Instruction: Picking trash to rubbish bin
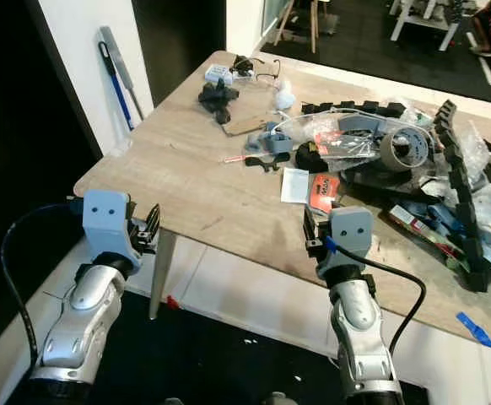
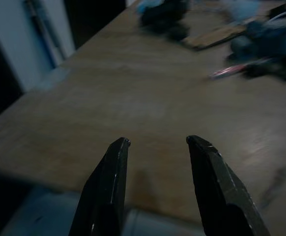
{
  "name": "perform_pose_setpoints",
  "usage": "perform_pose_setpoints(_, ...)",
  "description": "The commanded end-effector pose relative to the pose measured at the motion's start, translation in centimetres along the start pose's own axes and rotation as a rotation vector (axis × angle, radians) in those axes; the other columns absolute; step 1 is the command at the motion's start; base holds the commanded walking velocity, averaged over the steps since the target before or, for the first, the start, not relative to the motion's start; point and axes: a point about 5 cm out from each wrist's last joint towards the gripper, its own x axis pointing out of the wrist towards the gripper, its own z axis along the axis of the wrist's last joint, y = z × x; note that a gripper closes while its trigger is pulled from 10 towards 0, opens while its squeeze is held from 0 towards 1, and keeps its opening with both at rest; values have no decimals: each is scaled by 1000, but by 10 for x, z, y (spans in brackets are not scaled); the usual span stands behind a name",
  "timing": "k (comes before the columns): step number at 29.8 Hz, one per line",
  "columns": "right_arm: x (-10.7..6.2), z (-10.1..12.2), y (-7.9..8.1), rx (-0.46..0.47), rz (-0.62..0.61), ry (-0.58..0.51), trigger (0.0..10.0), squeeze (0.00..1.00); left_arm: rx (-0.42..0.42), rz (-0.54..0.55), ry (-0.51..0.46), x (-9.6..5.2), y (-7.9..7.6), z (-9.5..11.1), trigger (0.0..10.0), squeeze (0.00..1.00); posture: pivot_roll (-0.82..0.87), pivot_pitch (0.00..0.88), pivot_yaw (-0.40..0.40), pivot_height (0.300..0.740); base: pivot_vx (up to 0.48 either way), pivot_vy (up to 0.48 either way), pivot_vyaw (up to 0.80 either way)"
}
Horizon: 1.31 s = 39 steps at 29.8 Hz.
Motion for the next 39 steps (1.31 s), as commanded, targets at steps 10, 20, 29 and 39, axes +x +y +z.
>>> perform_pose_setpoints(10, -2, 0, 5, -17, 34, 1, 10000, 0, 11, -13, 8, -3, -1, -3, 10000, 0, -38, 129, -50, 740, 312, 0, 0)
perform_pose_setpoints(20, -2, -1, 5, -3, 27, 2, 10000, 0, 12, -14, 12, -4, -1, -3, 10000, 0, -39, 137, -50, 740, 312, 0, 315)
perform_pose_setpoints(29, -2, 0, 4, -6, 26, 2, 10000, 0, 11, -18, 12, -3, -1, -3, 10000, 0, -40, 139, -49, 740, 314, 0, 0)
perform_pose_setpoints(39, -2, 0, 5, -2, 29, 3, 10000, 0, 11, -19, 12, -3, -1, -3, 10000, 0, -39, 136, -50, 740, 314, 0, 0)
